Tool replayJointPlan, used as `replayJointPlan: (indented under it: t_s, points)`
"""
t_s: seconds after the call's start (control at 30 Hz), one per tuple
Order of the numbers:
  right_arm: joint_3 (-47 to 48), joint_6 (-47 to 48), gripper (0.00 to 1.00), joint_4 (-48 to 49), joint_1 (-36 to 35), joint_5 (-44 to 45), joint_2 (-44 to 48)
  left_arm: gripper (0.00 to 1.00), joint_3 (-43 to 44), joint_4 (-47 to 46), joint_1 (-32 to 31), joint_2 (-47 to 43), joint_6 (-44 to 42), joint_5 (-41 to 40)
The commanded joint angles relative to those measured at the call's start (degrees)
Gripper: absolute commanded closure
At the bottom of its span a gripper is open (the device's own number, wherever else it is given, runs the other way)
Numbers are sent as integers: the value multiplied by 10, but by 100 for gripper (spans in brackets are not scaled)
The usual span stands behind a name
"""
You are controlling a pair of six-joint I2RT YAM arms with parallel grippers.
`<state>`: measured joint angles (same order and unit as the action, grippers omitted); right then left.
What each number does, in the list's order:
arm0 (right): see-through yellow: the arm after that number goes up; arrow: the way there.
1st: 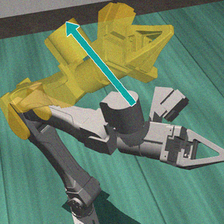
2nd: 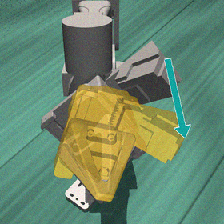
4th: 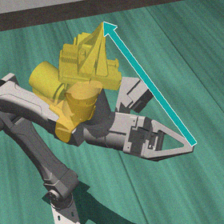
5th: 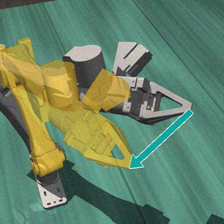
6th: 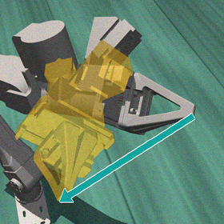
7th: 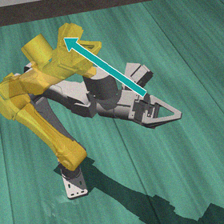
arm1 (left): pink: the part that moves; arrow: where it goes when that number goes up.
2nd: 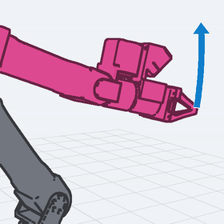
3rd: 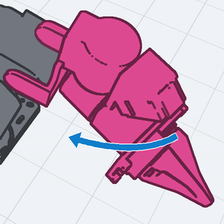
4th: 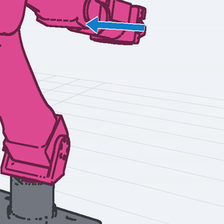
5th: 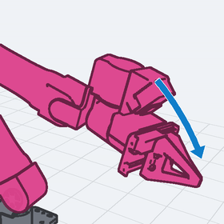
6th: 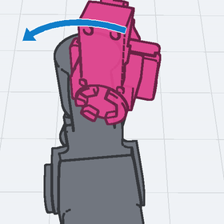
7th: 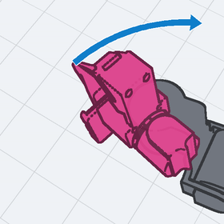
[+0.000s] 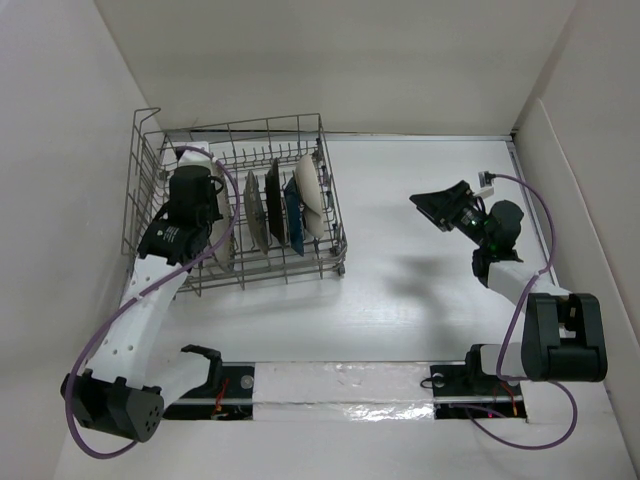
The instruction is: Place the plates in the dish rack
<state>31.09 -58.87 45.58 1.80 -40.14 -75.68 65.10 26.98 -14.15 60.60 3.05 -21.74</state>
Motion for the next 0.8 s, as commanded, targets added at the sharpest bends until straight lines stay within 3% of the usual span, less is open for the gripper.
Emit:
replayJointPlan:
  t_s: [0.0,0.07,0.17,0.2,0.3,0.47,0.5,0.53,0.57,0.67,0.7,0.77]
  points:
    - [23,16,15,8,-4,9,9,100,1,-105,-4,-21,20,9]
    - [23,16,16,9,-4,9,9,100,-13,-111,-4,-21,23,14]
    - [23,17,16,9,-4,9,9,81,-17,-111,-4,-12,32,16]
    - [23,17,16,9,-4,9,11,66,-16,-107,-4,-10,34,11]
    - [23,17,16,8,-4,9,11,41,-2,-103,-4,-15,39,2]
    - [23,17,16,8,-4,10,10,27,81,-84,-4,-30,60,-6]
    - [23,17,16,8,-4,9,11,21,90,-85,-4,-36,72,-21]
    - [23,17,16,7,-4,10,12,6,106,-90,-4,-40,76,-27]
    - [23,18,16,6,-4,11,13,1,111,-96,-4,-48,78,-28]
    - [23,20,26,4,-4,11,18,1,131,-113,-4,-81,94,-21]
    - [23,22,44,4,-4,11,20,1,134,-120,-4,-89,101,-9]
    - [23,24,66,0,-4,11,23,1,131,-130,-4,-118,125,10]
